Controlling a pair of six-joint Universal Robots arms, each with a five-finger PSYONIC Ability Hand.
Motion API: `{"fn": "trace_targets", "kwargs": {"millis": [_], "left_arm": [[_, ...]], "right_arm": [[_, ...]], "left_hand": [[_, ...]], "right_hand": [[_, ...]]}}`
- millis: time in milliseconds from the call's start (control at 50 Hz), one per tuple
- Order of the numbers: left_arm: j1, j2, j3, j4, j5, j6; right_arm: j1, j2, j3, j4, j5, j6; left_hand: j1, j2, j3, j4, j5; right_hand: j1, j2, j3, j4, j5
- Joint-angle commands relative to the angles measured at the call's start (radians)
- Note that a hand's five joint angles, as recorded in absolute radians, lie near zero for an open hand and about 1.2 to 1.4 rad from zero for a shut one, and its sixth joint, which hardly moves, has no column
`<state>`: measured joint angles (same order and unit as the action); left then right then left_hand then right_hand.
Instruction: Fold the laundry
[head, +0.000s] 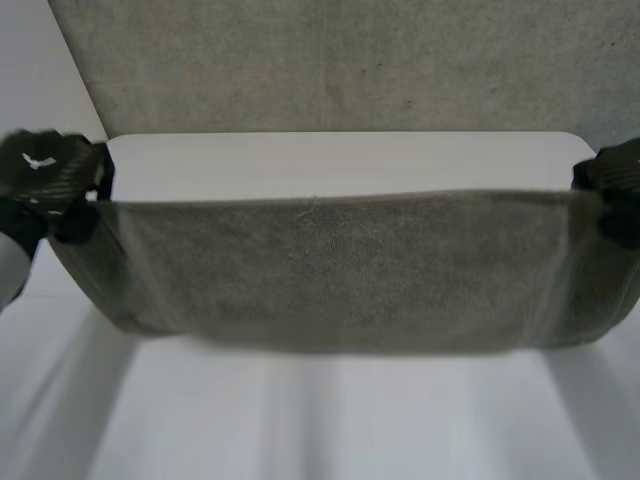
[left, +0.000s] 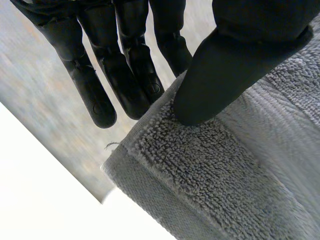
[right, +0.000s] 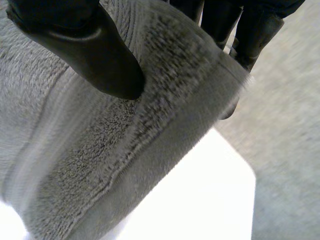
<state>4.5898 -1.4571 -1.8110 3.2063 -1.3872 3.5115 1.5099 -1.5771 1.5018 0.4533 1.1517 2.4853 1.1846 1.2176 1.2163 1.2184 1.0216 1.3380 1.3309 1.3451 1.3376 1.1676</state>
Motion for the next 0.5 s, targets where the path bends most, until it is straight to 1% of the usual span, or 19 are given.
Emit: {"fn": "trace_targets", "kwargs": {"millis": [20, 40, 60, 80, 100, 140, 160, 180, 200, 220, 240, 260, 300, 320, 360, 400, 420, 460, 500], "left_arm": [[-0.015, -0.308, 0.213, -0.006, -0.013, 0.017], [-0.021, -0.353, 0.292, -0.006, -0.018, 0.017], [-0.022, -0.353, 0.292, -0.006, -0.018, 0.017], [-0.028, -0.388, 0.385, -0.006, -0.021, 0.009], [-0.028, -0.388, 0.386, -0.006, -0.021, 0.009], [-0.041, -0.410, 0.566, 0.006, -0.019, -0.014], [-0.042, -0.410, 0.567, 0.006, -0.019, -0.014], [-0.046, -0.410, 0.652, 0.023, -0.022, -0.043], [-0.051, -0.407, 0.723, 0.059, -0.029, -0.092], [-0.051, -0.407, 0.723, 0.060, -0.029, -0.092], [-0.052, -0.401, 0.775, 0.105, -0.044, -0.153], [-0.052, -0.401, 0.776, 0.106, -0.044, -0.154], [-0.038, -0.382, 0.826, 0.193, -0.082, -0.288], [-0.038, -0.382, 0.826, 0.193, -0.082, -0.289], [-0.034, -0.352, 0.826, 0.239, -0.108, -0.388], [-0.031, -0.341, 0.816, 0.245, -0.110, -0.422], [-0.023, -0.338, 0.787, 0.241, -0.108, -0.436], [-0.008, -0.333, 0.730, 0.231, -0.104, -0.439], [0.007, -0.332, 0.664, 0.228, -0.098, -0.437]], "right_arm": [[0.117, 0.242, -0.214, 0.013, 0.127, -0.045], [0.118, 0.243, -0.215, 0.013, 0.128, -0.045], [0.165, 0.290, -0.306, 0.007, 0.166, -0.042], [0.214, 0.328, -0.409, -0.014, 0.195, -0.039], [0.214, 0.328, -0.410, -0.015, 0.195, -0.039], [0.274, 0.359, -0.575, -0.146, 0.224, -0.019], [0.274, 0.359, -0.575, -0.147, 0.224, -0.019], [0.279, 0.356, -0.613, -0.245, 0.233, 0.013], [0.279, 0.356, -0.614, -0.246, 0.233, 0.014], [0.282, 0.347, -0.621, -0.353, 0.235, 0.059], [0.282, 0.324, -0.620, -0.458, 0.238, 0.107], [0.282, 0.324, -0.620, -0.459, 0.238, 0.107], [0.277, 0.255, -0.612, -0.585, 0.250, 0.184], [0.277, 0.255, -0.612, -0.585, 0.250, 0.184], [0.276, 0.243, -0.598, -0.561, 0.264, 0.216], [0.276, 0.246, -0.589, -0.524, 0.266, 0.213], [0.276, 0.246, -0.589, -0.524, 0.266, 0.213], [0.279, 0.249, -0.554, -0.413, 0.250, 0.210], [0.279, 0.256, -0.527, -0.368, 0.247, 0.207]], "left_hand": [[0.212, 0.179, 0.180, 0.178, 0.200], [0.212, 0.179, 0.180, 0.178, 0.200], [0.212, 0.179, 0.180, 0.178, 0.200], [0.212, 0.179, 0.180, 0.178, 0.200], [0.212, 0.179, 0.180, 0.178, 0.200], [0.212, 0.179, 0.180, 0.178, 0.200], [0.212, 0.179, 0.180, 0.178, 0.200], [0.212, 0.179, 0.180, 0.178, 0.200], [0.212, 0.179, 0.180, 0.178, 0.200], [0.212, 0.179, 0.180, 0.178, 0.200], [0.212, 0.179, 0.180, 0.178, 0.200], [0.212, 0.179, 0.180, 0.178, 0.200], [0.212, 0.179, 0.180, 0.178, 0.200], [0.212, 0.179, 0.180, 0.178, 0.200], [0.212, 0.179, 0.180, 0.178, 0.200], [0.212, 0.179, 0.180, 0.178, 0.200], [0.212, 0.179, 0.180, 0.178, 0.200], [0.212, 0.179, 0.180, 0.178, 0.200], [0.212, 0.179, 0.180, 0.178, 0.200]], "right_hand": [[0.058, 0.065, 0.051, 0.059, 0.054], [0.058, 0.065, 0.051, 0.059, 0.054], [0.058, 0.065, 0.051, 0.059, 0.054], [0.058, 0.065, 0.051, 0.059, 0.054], [0.058, 0.065, 0.051, 0.059, 0.054], [0.058, 0.065, 0.051, 0.059, 0.054], [0.058, 0.065, 0.051, 0.059, 0.054], [0.058, 0.065, 0.051, 0.059, 0.054], [0.058, 0.065, 0.051, 0.059, 0.054], [0.058, 0.065, 0.051, 0.059, 0.054], [0.058, 0.065, 0.051, 0.059, 0.054], [0.058, 0.065, 0.051, 0.059, 0.054], [0.058, 0.065, 0.051, 0.059, 0.054], [0.058, 0.065, 0.051, 0.059, 0.054], [0.058, 0.065, 0.051, 0.059, 0.054], [0.058, 0.065, 0.051, 0.059, 0.054], [0.058, 0.065, 0.051, 0.059, 0.054], [0.058, 0.065, 0.051, 0.059, 0.054], [0.058, 0.065, 0.051, 0.059, 0.054]]}}
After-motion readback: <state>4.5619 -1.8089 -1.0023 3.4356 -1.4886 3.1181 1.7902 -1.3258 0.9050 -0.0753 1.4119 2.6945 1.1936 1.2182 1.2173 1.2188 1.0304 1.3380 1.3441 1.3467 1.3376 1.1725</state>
